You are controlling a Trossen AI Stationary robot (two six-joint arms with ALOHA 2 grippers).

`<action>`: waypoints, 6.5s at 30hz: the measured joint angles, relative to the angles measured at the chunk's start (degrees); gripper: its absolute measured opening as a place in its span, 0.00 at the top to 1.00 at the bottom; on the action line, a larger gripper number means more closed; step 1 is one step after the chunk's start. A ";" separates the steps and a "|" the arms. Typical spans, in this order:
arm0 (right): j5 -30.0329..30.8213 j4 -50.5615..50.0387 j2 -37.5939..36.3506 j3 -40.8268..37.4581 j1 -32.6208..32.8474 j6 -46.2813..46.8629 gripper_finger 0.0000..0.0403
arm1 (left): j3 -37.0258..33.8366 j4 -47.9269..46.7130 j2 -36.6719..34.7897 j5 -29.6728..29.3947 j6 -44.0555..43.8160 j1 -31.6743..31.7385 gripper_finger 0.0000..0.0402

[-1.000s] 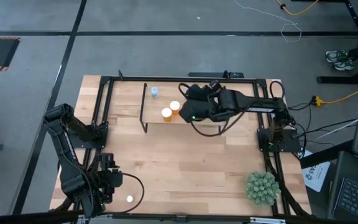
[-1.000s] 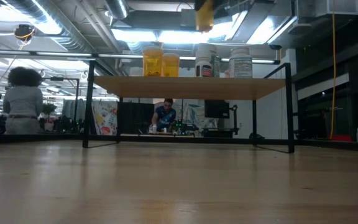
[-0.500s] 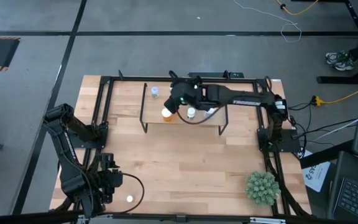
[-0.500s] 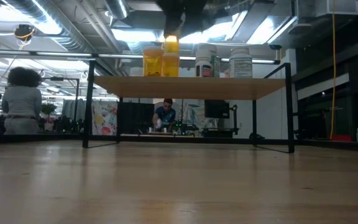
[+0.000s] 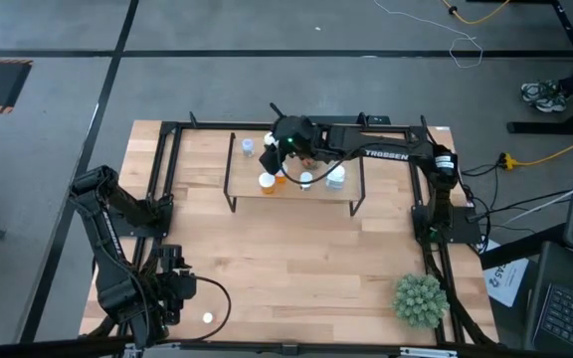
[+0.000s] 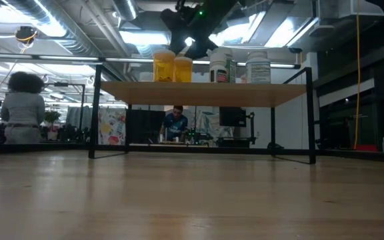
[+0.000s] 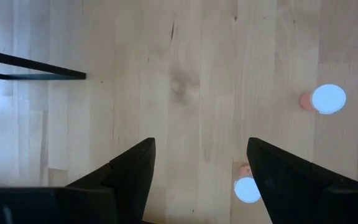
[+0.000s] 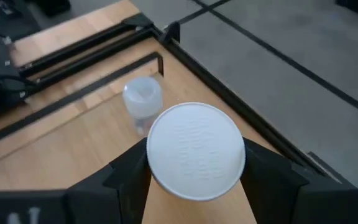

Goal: Pick and place medicine bottles onto shelf by color
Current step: Put the orange pill bottle on the shelf, then put the bottom pink pill bottle on the shelf

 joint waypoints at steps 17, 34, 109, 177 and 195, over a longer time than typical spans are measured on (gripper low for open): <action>-2.50 -2.67 1.91 0.02 -1.31 -0.42 0.46 | 0.00 0.13 0.00 -0.01 -0.03 0.00 0.38; -4.75 -2.98 2.77 0.08 -1.31 -0.58 0.45 | 0.00 0.13 0.00 -0.01 -0.02 0.00 0.38; 12.07 -58.61 -15.13 29.24 37.82 -0.39 0.30 | 0.00 0.11 0.02 -5.93 -4.59 2.52 0.38; -10.81 37.27 -110.66 -103.13 33.19 -15.73 0.30 | 0.00 -3.02 0.02 -17.74 2.79 19.92 0.38; -20.67 32.64 -110.38 -103.08 23.11 -13.94 0.30 | 0.00 -1.66 0.02 -15.31 3.04 22.99 0.38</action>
